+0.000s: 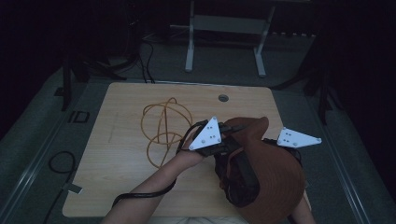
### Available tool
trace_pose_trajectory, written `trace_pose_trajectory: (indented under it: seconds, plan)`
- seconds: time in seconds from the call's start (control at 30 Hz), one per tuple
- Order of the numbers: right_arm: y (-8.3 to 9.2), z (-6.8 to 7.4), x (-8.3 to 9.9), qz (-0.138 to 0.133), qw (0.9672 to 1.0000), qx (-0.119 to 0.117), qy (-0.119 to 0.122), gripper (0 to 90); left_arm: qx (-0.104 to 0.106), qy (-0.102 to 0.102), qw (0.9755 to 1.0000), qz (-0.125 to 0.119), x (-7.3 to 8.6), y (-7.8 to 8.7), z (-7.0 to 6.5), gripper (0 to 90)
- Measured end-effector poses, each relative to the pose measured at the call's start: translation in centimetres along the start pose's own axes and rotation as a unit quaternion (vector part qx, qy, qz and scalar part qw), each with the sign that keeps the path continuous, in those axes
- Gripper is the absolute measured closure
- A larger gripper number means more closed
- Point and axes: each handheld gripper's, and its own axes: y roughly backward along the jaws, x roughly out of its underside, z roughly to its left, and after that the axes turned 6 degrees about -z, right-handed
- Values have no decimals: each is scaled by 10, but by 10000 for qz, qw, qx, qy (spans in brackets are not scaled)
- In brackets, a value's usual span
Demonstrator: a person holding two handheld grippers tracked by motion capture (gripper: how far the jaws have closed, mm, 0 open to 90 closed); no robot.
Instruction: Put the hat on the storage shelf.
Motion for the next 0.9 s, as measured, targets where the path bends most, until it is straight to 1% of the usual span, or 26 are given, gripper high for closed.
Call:
trace_pose_trajectory:
  seconds: [0.03, 0.07, 0.1, 0.17, 0.2, 0.23, 0.27, 0.3, 0.33, 0.37, 0.47, 0.5, 0.53, 0.57, 0.6, 0.67, 0.73, 0.77, 0.8, 0.87, 0.9]
  plan:
    - [1, 0, -1, -44, 10000, 19, 21, 876, -89, -6, 10000, -35, -1, 1, 1, 615]
    - [2, 0, -3, -49, 10000, 52, 48, 876, -89, -6, 10000, -35, -1, 1, 1, 556]
    - [2, 0, -5, -70, 9999, 73, 51, 877, -275, 74, 9996, -21, -4, 4, 4, 514]
    - [4, -2, -7, -130, 9999, 110, 11, 877, -480, 203, 9985, 161, -8, 6, 7, 418]
    - [6, -3, -9, -153, 9998, 134, 28, 877, -553, 250, 9978, 281, -10, 7, 9, 389]
    - [6, -3, -9, -153, 9998, 134, 28, 877, -553, 250, 9978, 281, -10, 7, 9, 388]
    - [8, -4, -11, -202, 9995, 255, 38, 877, -663, 340, 9962, 453, -13, 10, 10, 373]
    - [8, -4, -11, -202, 9995, 255, 38, 877, -663, 340, 9962, 453, -13, 10, 10, 353]
    - [10, -5, -12, -218, 9992, 324, 44, 877, -672, 446, 9954, 522, -15, 12, 11, 353]
    - [13, -6, -15, -252, 9983, 516, 75, 877, -728, 514, 9944, 576, -18, 16, 11, 346]
    - [18, -10, -19, -365, 9973, 641, 42, 877, -850, 613, 9924, 647, -24, 23, 11, 333]
    - [19, -12, -20, -412, 9969, 673, 23, 876, -848, 593, 9927, 623, -27, 27, 10, 331]
    - [20, -14, -21, -439, 9964, 726, 39, 876, -848, 593, 9927, 623, -27, 27, 10, 317]
    - [20, -14, -21, -439, 9964, 726, 39, 876, -893, 574, 9921, 664, -29, 30, 9, 317]
    - [21, -17, -24, -504, 9954, 813, 46, 876, -940, 561, 9912, 738, -33, 37, 8, 304]
    - [22, -21, -26, -552, 9946, 877, 39, 876, -1006, 554, 9900, 814, -35, 46, 6, 296]
    - [20, -25, -29, -571, 9940, 933, 18, 876, -1005, 603, 9897, 824, -36, 56, 4, 279]
    - [19, -28, -30, -580, 9938, 949, -6, 876, -1041, 577, 9891, 866, -36, 62, 2, 275]
    - [18, -31, -32, -586, 9934, 983, 1, 876, -1043, 563, 9891, 871, -35, 68, 0, 268]
    - [14, -35, -35, -601, 9927, 1049, 6, 876, -1097, 634, 9876, 923, -32, 81, -3, 247]
    - [14, -35, -35, -601, 9927, 1049, 6, 876, -1097, 634, 9876, 923, -32, 81, -3, 232]
